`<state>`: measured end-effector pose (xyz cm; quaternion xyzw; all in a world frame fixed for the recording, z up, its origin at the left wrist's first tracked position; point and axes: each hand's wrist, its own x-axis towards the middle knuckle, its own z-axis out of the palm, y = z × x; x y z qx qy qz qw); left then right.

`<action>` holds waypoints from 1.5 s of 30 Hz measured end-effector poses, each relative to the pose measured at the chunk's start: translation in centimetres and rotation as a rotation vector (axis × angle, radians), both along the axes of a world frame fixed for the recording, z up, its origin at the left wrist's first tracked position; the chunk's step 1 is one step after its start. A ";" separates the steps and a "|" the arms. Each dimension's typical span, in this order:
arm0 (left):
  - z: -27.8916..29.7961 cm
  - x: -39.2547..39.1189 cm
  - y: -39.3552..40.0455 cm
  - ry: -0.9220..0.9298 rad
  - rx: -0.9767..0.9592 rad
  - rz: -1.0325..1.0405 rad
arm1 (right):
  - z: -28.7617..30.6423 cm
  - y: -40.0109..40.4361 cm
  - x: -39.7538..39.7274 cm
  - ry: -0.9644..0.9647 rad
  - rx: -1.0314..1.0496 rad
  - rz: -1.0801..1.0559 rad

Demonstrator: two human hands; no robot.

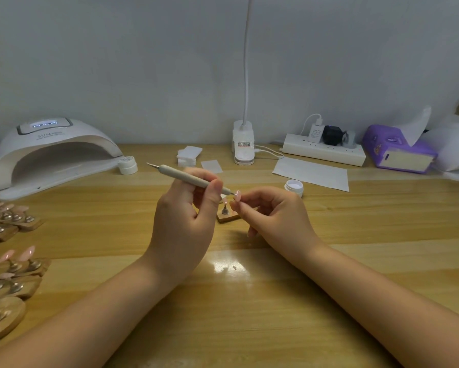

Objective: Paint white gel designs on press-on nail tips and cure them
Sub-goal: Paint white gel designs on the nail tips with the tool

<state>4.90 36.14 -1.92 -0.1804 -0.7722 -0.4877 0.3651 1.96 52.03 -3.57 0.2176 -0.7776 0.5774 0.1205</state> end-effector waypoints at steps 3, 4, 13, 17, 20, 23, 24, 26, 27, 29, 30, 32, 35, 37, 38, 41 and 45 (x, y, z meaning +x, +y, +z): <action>0.0 0.0 0.0 0.002 -0.009 0.008 | 0.0 0.0 0.0 0.010 0.009 0.005; 0.0 0.0 0.0 0.003 -0.008 0.008 | -0.1 0.0 0.0 0.012 0.010 0.007; -0.1 -0.1 0.0 0.010 -0.019 -0.006 | -0.3 0.1 -0.2 0.020 0.014 0.010; -0.1 -0.1 0.0 0.005 -0.017 0.002 | -0.3 0.1 -0.2 0.021 0.011 0.010; -0.1 -0.1 0.0 -0.002 -0.014 -0.002 | -0.3 0.1 -0.2 0.022 0.016 0.008; -0.1 -0.1 0.0 -0.007 -0.011 -0.004 | -0.3 0.1 -0.3 0.023 0.014 -0.001; -0.1 -0.1 -0.1 -0.006 -0.010 -0.006 | -0.3 0.1 -0.3 0.023 0.016 -0.001; -0.1 -0.1 -0.1 -0.006 -0.011 -0.012 | -0.4 0.1 -0.3 0.023 0.019 0.002; -0.1 -0.1 -0.1 -0.006 -0.014 -0.015 | -0.4 0.1 -0.3 0.023 0.020 0.003; -0.1 0.0 0.0 -0.005 -0.016 -0.019 | -0.4 0.1 -0.3 0.022 0.020 0.007; 0.0 0.0 0.0 -0.003 -0.013 -0.019 | -0.4 0.1 -0.3 0.020 0.018 0.009; 0.2 0.2 0.0 0.005 0.008 -0.023 | -0.4 0.1 -0.3 0.018 0.017 0.007; 0.9 0.4 0.1 0.032 0.064 -0.040 | -0.3 0.1 -0.3 0.015 0.016 -0.004; 1.3 0.6 0.3 0.045 0.100 -0.053 | -0.3 0.1 -0.3 0.014 0.019 -0.014; 1.5 0.6 0.3 0.050 0.117 -0.056 | -0.3 0.1 -0.2 0.013 0.019 -0.015; 1.8 0.7 0.4 0.053 0.165 -0.063 | -0.2 0.1 -0.1 0.010 0.015 -0.011; 1.7 0.8 0.4 0.037 0.190 -0.071 | -0.2 0.1 -0.2 0.006 0.006 -0.025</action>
